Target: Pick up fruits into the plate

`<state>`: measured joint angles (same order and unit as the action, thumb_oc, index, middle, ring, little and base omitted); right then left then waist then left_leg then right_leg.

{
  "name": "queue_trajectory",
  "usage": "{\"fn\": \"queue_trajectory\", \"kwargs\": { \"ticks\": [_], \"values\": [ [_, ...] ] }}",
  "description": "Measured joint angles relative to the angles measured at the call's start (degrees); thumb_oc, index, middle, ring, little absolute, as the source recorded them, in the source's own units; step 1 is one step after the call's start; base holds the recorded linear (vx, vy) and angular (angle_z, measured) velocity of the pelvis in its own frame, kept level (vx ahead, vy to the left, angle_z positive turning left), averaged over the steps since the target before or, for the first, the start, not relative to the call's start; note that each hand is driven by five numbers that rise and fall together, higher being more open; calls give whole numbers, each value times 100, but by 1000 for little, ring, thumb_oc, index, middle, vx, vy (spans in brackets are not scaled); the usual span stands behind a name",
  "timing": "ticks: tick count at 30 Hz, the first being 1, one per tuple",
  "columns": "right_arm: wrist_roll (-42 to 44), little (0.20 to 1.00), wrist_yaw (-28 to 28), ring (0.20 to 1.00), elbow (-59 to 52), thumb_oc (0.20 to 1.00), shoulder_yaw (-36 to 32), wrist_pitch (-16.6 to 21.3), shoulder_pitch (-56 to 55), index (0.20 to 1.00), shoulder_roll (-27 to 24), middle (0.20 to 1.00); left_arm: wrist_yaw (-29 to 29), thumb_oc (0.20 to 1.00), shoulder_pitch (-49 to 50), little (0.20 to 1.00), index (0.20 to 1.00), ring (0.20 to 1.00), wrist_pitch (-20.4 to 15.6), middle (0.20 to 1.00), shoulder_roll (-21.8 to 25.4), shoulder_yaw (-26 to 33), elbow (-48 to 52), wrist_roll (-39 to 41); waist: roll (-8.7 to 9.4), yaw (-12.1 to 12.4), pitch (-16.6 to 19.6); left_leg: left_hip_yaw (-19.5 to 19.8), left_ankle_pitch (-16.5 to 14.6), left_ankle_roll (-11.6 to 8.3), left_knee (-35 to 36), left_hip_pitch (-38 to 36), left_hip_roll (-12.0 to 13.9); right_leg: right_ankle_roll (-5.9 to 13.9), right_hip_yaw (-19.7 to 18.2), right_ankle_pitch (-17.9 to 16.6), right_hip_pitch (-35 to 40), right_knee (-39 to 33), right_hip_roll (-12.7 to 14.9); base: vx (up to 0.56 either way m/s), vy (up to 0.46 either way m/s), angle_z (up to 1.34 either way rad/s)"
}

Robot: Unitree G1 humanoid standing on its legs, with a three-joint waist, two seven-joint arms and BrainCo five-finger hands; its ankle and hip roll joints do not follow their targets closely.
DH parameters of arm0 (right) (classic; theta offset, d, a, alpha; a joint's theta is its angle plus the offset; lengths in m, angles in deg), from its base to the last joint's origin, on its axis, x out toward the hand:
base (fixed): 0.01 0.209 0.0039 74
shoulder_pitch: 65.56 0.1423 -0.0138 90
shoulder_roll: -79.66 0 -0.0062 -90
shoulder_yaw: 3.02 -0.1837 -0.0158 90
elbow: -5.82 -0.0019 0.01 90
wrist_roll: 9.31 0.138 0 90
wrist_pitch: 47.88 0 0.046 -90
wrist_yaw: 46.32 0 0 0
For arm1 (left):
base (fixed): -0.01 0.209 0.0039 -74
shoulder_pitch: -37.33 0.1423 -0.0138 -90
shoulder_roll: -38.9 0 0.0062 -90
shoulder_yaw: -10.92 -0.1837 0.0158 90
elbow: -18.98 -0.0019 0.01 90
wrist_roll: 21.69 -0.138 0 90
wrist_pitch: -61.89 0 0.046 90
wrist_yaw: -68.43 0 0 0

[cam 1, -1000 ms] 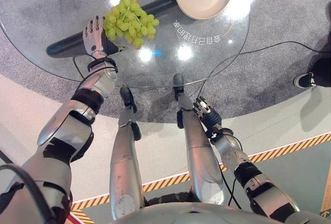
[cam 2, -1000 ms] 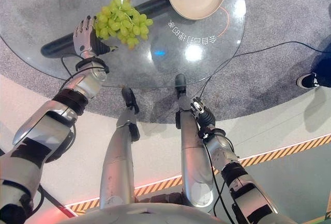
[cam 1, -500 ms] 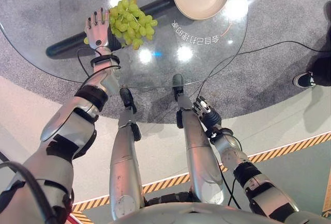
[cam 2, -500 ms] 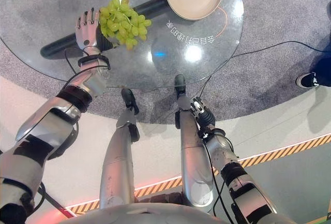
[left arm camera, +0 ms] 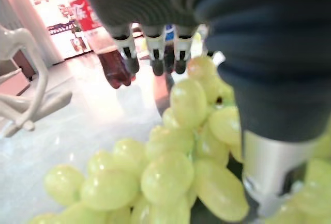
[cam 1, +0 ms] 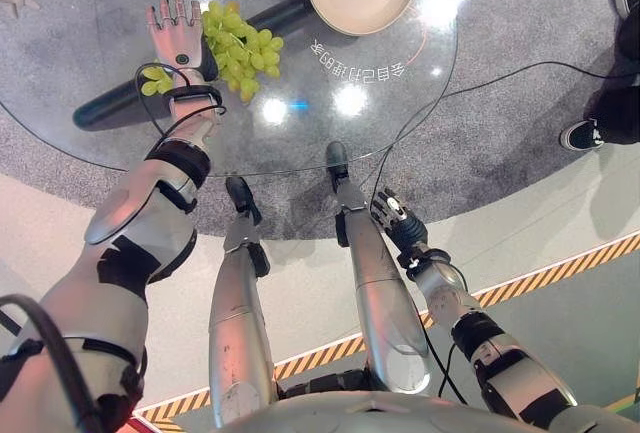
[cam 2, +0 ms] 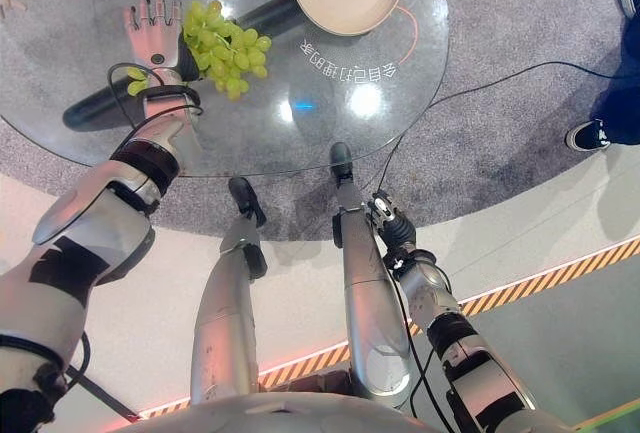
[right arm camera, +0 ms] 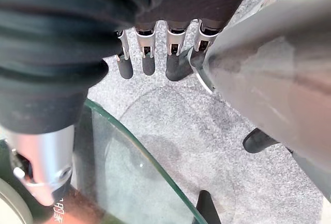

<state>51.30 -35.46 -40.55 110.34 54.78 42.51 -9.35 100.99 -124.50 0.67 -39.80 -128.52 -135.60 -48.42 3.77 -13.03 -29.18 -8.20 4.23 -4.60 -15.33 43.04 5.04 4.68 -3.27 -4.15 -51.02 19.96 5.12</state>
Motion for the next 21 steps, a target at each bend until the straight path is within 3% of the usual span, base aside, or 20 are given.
{"fn": "queue_trajectory", "kwargs": {
  "ticks": [12,13,14,21],
  "values": [
    [16,1000,66,1000,-165,1000,33,17,66,1000,-10,1000,-326,1000,-299,1000,1000,1000,233,1000,-27,-32,-332,-19,10,-57,6,-22,-41,-5,-4,177,1,1,-44,2,-188,-1,-17,0,0,0],
    [17,1000,62,1000,-188,1000,36,18,66,1000,-11,1000,-345,944,-305,944,944,944,236,944,-27,-32,-348,-16,11,-62,6,-22,-45,-8,-4,180,2,2,-44,3,-190,-1,-17,0,0,0],
    [22,1000,62,1000,-253,1000,65,31,67,1000,-11,1000,-373,200,-320,200,200,200,237,200,-43,-26,-437,-14,23,-84,13,-22,-49,-9,-9,205,3,6,-44,6,-213,0,-17,0,0,0],
    [132,1000,61,1000,-430,1000,181,122,79,1000,-24,1000,-556,200,-447,200,200,200,235,200,-51,-32,-477,33,33,-104,19,-16,-48,-9,-46,325,6,11,-46,8,-310,3,-21,0,0,0]
  ]
}}
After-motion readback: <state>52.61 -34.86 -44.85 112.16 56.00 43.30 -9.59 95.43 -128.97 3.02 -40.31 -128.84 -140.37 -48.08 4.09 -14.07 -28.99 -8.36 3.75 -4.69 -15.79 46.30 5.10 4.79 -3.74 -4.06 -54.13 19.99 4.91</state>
